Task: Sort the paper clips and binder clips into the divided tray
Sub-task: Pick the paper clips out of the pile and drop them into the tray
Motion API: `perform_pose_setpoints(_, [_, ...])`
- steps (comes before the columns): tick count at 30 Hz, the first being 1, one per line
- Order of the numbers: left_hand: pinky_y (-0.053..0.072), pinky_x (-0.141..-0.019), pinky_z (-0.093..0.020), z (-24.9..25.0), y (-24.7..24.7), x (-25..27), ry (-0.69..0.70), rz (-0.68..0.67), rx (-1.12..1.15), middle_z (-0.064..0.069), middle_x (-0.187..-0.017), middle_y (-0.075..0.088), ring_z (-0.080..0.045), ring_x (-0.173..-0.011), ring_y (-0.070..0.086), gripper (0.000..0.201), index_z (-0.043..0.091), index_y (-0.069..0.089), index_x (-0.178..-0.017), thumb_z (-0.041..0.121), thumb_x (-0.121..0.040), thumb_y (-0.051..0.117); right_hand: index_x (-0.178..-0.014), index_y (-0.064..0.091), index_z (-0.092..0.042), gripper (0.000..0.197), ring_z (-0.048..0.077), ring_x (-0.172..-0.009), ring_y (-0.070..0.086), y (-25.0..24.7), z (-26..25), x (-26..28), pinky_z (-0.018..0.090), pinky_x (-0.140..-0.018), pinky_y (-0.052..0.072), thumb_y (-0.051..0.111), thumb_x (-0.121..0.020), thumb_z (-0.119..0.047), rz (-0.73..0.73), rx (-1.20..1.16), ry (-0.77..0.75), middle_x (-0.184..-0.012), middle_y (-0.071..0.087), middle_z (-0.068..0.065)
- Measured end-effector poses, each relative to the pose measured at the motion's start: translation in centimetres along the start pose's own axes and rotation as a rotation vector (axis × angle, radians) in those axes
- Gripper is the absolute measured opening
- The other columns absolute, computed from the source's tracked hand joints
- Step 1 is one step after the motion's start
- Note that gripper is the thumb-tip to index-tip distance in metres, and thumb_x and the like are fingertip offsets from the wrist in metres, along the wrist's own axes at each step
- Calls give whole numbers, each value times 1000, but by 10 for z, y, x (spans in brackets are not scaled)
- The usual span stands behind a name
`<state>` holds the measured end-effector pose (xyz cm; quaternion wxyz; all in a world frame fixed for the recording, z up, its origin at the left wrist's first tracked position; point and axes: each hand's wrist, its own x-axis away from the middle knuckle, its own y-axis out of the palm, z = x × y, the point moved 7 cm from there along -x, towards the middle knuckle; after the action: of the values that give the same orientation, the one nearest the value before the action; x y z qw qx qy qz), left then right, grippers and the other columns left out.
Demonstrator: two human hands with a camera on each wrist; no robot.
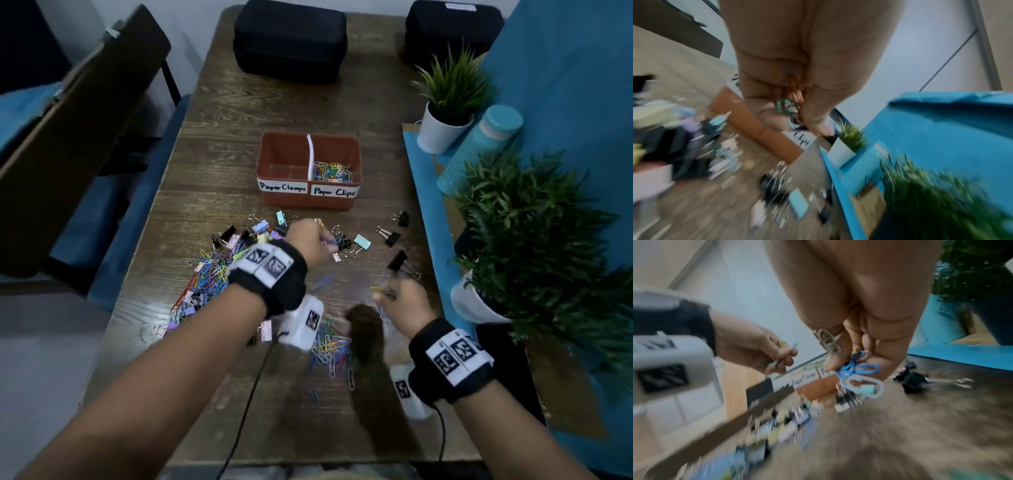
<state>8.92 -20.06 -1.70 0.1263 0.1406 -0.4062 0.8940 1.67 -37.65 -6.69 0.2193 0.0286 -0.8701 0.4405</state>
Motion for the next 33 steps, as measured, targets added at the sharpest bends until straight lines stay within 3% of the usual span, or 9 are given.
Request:
perform_pose_setpoints(3, [44, -91, -26, 27, -39, -48, 18, 131, 49, -9, -107, 69, -21, -105, 61, 14, 9, 70, -95, 17, -88, 61, -78, 70, -4, 15, 27, -79, 61, -40, -33, -26, 36, -74, 47, 63, -86, -14, 127, -241, -109, -80, 68, 17])
perform_pose_setpoints(7, [46, -98, -35, 38, -61, -115, -65, 163, 13, -15, -112, 67, -29, -110, 60, 30, -3, 66, -104, 21, -88, 60, -57, 55, -23, 32, 18, -68, 55, -81, -88, -82, 31, -71, 45, 62, -87, -13, 270, -506, -133, -64, 60, 1])
perform_pose_setpoints(10, [51, -91, -35, 36, -68, -151, -115, 130, -82, -12, -108, 69, -29, -102, 63, 34, 7, 68, -107, 32, -86, 62, -76, 67, -19, 13, 17, -72, 59, -98, -128, -126, 24, -67, 47, 62, -88, -20, 329, -528, -126, -77, 66, 2])
perform_pose_setpoints(13, [51, -86, -33, 32, -70, -174, -148, 100, -119, -12, -106, 69, -29, -97, 65, 40, 4, 66, -102, 40, -86, 59, -94, 71, -11, 17, 16, -82, 61, -99, -151, -162, 20, -71, 43, 61, -88, -24, 373, -431, -105, -93, 71, 6])
perform_pose_setpoints(19, [40, -93, -30, 44, -83, -154, 5, 32, -3, -21, -124, 58, -31, -117, 52, 38, -5, 57, -117, 22, -100, 38, -117, 63, -8, 32, 26, -116, 55, -79, -168, -197, 28, -96, 40, 49, -95, -27, 146, -81, -252, -122, 63, 12])
perform_pose_setpoints(22, [40, -91, -19, 27, -85, -121, 161, 110, 60, -8, -122, 62, -18, -113, 57, 32, 10, 58, -123, 21, -95, 49, -110, 67, -10, 23, 21, -104, 59, -76, -163, -165, 28, -92, 43, 54, -92, -12, 183, -138, -529, -109, 66, 8])
perform_pose_setpoints(25, [40, -74, -6, 2, -69, -80, 231, 156, 81, -2, -109, 67, -8, -90, 60, 26, 12, 63, -115, 15, -90, 57, -99, 70, -8, 15, 17, -95, 61, -31, -135, -127, 27, -87, 45, 59, -89, -9, -131, -91, -667, -99, 67, 5])
perform_pose_setpoints(28, [42, -85, -19, -26, -28, -48, 248, 67, -46, -5, -112, 67, -16, -95, 62, 24, 10, 65, -111, 15, -89, 57, -110, 67, -9, 24, 20, -108, 60, 21, -91, -101, 20, -94, 39, 54, -91, -9, -333, 186, -632, -115, 67, 7])
perform_pose_setpoints(33, [43, -97, -34, -69, 55, 7, 226, -232, -238, -9, -120, 59, -25, -108, 57, 26, 6, 63, -113, 13, -94, 47, -146, 26, -17, 57, 18, -146, 9, 63, -41, -63, 35, -117, 20, 38, -92, -3, -382, 564, -615, -157, 14, -2])
